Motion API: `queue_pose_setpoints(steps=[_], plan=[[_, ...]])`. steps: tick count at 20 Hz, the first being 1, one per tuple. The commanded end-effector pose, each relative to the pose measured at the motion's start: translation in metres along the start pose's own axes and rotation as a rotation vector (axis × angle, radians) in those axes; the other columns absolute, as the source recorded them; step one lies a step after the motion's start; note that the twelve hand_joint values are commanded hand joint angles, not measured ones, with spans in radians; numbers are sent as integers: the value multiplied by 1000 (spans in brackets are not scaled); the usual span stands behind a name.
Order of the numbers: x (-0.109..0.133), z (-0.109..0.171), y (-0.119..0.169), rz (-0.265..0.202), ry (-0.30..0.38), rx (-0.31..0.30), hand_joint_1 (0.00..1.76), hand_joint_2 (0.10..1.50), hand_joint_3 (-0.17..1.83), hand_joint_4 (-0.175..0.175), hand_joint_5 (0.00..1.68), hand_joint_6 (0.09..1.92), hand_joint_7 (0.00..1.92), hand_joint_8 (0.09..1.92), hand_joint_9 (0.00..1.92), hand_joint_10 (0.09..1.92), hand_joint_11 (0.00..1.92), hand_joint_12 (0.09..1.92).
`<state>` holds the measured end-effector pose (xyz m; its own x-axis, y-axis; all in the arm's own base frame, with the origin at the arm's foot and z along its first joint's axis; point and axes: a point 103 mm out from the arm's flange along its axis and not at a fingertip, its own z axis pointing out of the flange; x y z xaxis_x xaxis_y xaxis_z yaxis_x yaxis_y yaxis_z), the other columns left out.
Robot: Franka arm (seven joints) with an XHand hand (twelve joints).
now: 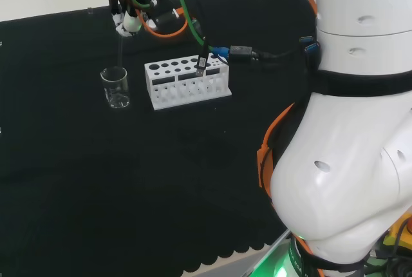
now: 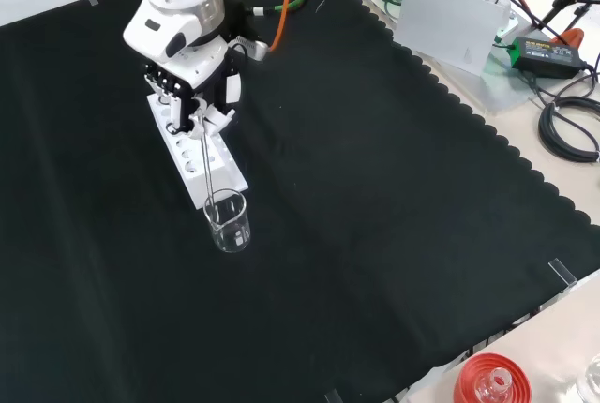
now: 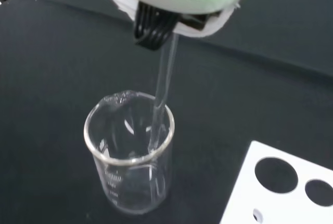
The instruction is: Stir in the beaker to the left of the white test tube rack with the glass rod.
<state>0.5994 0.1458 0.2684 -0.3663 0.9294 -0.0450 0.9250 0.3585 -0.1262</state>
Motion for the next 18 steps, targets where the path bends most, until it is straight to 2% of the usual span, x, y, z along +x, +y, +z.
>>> queue_pose_setpoints(steps=[1,5,10,14,18], plan=[[14,-4,-24,20,-50,5,1219,573,842,-175,1246,799,1673,625,1875,369,1710,701],[33,-6,-36,7,-48,-1,1218,574,842,-175,1246,799,1673,626,1875,368,1710,701],[53,-12,-31,-26,-44,-15,1218,574,841,-175,1246,800,1672,626,1876,368,1710,701],[55,-15,-20,-53,-25,-27,1218,574,841,-175,1245,800,1672,626,1876,367,1710,701],[47,-13,-7,-51,-3,-24,1218,575,841,-175,1245,800,1672,626,1877,366,1710,701]])
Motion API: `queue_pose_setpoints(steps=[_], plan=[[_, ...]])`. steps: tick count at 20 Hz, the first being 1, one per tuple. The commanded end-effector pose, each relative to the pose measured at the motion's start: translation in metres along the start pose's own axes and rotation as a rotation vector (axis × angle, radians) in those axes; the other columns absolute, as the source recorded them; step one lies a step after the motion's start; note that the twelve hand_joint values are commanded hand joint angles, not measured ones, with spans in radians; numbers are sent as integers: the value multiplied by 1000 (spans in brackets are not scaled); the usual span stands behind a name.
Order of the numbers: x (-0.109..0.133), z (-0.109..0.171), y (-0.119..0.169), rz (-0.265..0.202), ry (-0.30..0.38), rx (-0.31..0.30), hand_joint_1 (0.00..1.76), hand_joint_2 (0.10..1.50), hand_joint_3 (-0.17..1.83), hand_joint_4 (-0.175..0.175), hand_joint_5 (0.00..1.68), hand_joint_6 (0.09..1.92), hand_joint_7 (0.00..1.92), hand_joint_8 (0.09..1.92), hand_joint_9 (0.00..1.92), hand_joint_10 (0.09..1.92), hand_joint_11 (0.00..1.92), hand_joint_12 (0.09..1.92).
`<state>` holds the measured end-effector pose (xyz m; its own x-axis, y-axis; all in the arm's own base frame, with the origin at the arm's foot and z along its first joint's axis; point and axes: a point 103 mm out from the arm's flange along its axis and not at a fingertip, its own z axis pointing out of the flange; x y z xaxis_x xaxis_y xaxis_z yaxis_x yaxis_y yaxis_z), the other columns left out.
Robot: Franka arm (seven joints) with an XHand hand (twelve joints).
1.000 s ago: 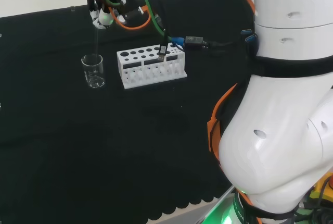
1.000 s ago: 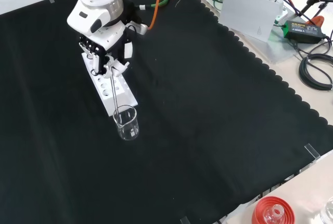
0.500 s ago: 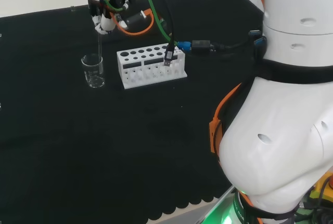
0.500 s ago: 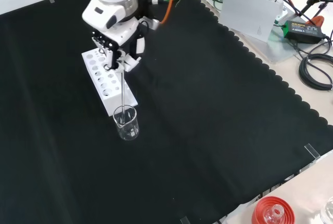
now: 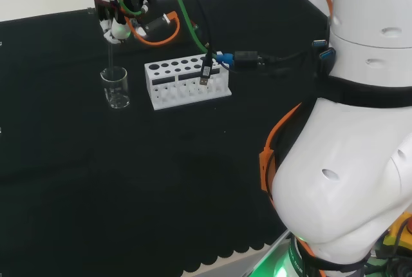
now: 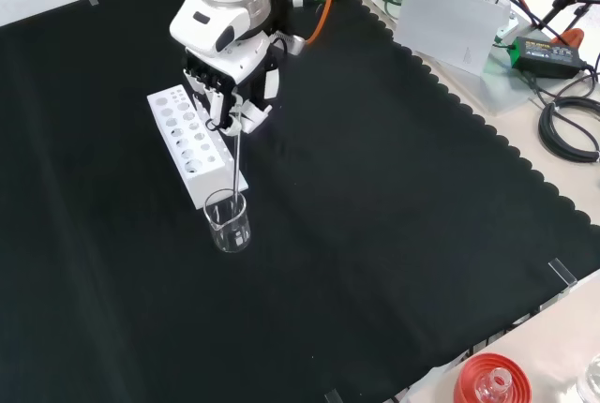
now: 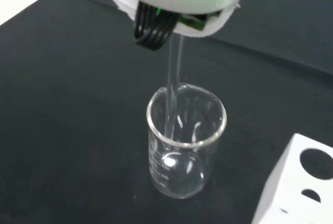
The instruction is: Stir in the beaker to the left of the white test tube rack with the glass rod.
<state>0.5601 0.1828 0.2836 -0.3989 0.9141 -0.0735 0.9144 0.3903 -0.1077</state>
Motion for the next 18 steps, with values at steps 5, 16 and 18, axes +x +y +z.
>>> queue_pose_setpoints(steps=[5,16,18], plan=[[-18,7,33,-4,37,7,1218,575,840,-175,1245,800,1672,626,1877,365,1709,701],[-46,7,24,24,62,5,1218,575,840,-175,1245,800,1671,627,1877,363,1709,702],[-48,8,23,24,68,3,1218,575,840,-175,1245,800,1671,627,1877,363,1709,702]])
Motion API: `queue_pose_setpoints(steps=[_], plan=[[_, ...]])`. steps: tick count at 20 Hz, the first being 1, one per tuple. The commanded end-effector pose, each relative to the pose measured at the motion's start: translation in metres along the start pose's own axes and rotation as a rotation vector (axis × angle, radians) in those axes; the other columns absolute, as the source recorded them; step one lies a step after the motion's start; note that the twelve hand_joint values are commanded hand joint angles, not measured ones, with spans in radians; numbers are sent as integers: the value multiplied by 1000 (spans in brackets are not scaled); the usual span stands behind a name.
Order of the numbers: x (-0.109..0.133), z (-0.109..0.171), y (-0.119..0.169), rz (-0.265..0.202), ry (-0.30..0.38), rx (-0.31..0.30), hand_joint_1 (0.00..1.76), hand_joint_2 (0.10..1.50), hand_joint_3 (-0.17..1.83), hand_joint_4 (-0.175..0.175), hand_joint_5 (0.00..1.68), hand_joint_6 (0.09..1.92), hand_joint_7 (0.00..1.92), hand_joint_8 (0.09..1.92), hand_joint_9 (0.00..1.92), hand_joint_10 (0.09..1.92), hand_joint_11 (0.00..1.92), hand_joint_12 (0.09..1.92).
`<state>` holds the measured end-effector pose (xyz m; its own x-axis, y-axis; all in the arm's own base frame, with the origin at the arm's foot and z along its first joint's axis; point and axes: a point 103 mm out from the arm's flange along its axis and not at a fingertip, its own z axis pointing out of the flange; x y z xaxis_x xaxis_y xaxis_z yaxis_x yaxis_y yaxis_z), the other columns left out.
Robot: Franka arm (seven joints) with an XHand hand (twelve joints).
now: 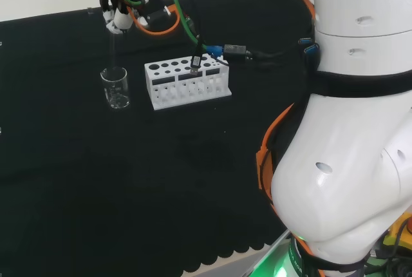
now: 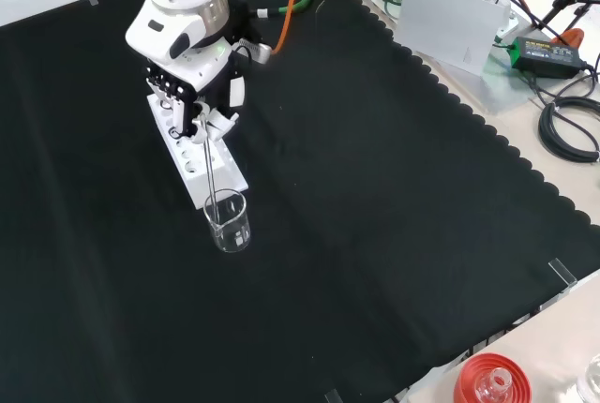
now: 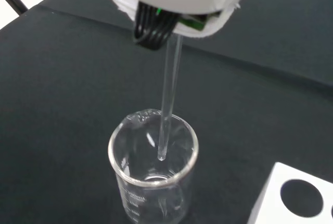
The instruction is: Stir in the beaker to the left of the white test tube rack with the glass rod.
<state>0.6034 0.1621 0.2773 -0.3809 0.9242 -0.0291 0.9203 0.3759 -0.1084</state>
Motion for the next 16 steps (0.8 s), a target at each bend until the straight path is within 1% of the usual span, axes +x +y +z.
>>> queue_pose_setpoints(steps=[1,4,7,11,12,13,16], plan=[[-13,2,-10,6,18,2,1218,575,839,-175,1245,800,1671,627,1877,363,1709,702],[-7,2,-18,4,-8,-6,1218,575,839,-175,1245,800,1671,627,1877,362,1709,702],[-4,4,-33,27,-35,14,1218,576,839,-175,1245,800,1671,627,1877,362,1709,703],[5,6,-43,35,-37,29,1218,576,839,-175,1245,800,1671,627,1877,361,1709,703],[0,7,-46,38,-16,27,1218,576,839,-175,1245,800,1671,627,1877,361,1709,703],[-1,7,-47,37,-12,23,1218,576,838,-175,1245,800,1671,627,1877,361,1709,703],[5,6,-49,29,-40,11,1218,576,838,-175,1245,800,1671,627,1877,361,1709,703]])
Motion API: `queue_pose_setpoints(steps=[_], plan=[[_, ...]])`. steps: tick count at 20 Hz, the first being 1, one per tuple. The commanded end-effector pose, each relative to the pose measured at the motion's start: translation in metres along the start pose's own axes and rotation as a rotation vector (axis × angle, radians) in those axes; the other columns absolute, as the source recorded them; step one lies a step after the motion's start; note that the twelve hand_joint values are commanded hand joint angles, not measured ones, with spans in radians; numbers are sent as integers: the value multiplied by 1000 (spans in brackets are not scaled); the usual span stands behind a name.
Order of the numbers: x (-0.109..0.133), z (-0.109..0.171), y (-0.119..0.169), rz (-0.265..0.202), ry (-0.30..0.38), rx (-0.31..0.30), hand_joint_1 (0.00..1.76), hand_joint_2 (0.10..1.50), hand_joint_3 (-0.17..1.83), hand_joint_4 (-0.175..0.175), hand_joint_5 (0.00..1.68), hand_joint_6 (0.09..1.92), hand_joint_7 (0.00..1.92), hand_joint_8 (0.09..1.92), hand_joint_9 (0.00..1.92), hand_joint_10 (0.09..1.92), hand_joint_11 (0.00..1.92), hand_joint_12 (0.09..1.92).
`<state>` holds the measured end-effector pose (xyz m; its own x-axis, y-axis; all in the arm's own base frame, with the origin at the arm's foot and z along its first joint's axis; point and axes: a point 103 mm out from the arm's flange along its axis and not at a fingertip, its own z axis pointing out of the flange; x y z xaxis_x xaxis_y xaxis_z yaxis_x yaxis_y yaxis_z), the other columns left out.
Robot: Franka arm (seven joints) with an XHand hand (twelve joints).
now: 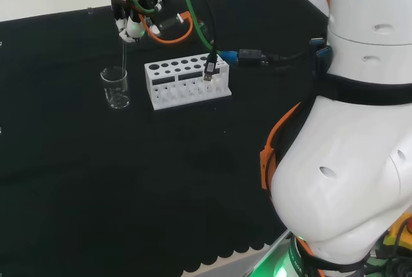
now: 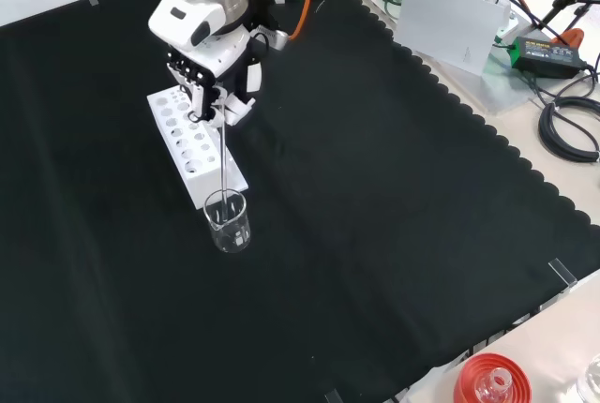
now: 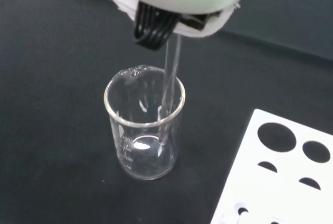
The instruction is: Stir in the beaker to the left of the white test tube rack with the glass rod.
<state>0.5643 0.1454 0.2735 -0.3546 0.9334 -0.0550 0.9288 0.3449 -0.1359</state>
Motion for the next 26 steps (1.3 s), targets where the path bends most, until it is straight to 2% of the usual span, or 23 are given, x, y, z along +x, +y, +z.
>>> queue_pose_setpoints(steps=[1,2,4,7,11,16,19,26], plan=[[12,-2,-8,-6,-28,-26,1218,576,838,-175,1245,800,1671,627,1877,361,1709,703],[9,-2,-11,-3,-9,-28,1218,576,838,-175,1245,800,1671,627,1877,361,1709,703],[14,-3,-10,-7,-20,-21,1218,576,838,-175,1245,799,1671,627,1878,360,1709,704],[29,-4,1,-18,-27,-5,1218,576,838,-175,1245,799,1671,627,1878,360,1709,704],[35,-5,18,-36,-15,-9,1218,576,838,-175,1245,799,1671,627,1878,359,1709,704],[29,-4,25,-55,12,-27,1218,576,838,-175,1245,799,1670,627,1878,359,1709,705],[29,-3,29,-63,1,-17,1218,576,838,-175,1245,799,1670,627,1878,359,1709,705],[21,-4,34,-45,22,-12,1218,576,837,-175,1245,799,1670,627,1879,358,1709,705]])
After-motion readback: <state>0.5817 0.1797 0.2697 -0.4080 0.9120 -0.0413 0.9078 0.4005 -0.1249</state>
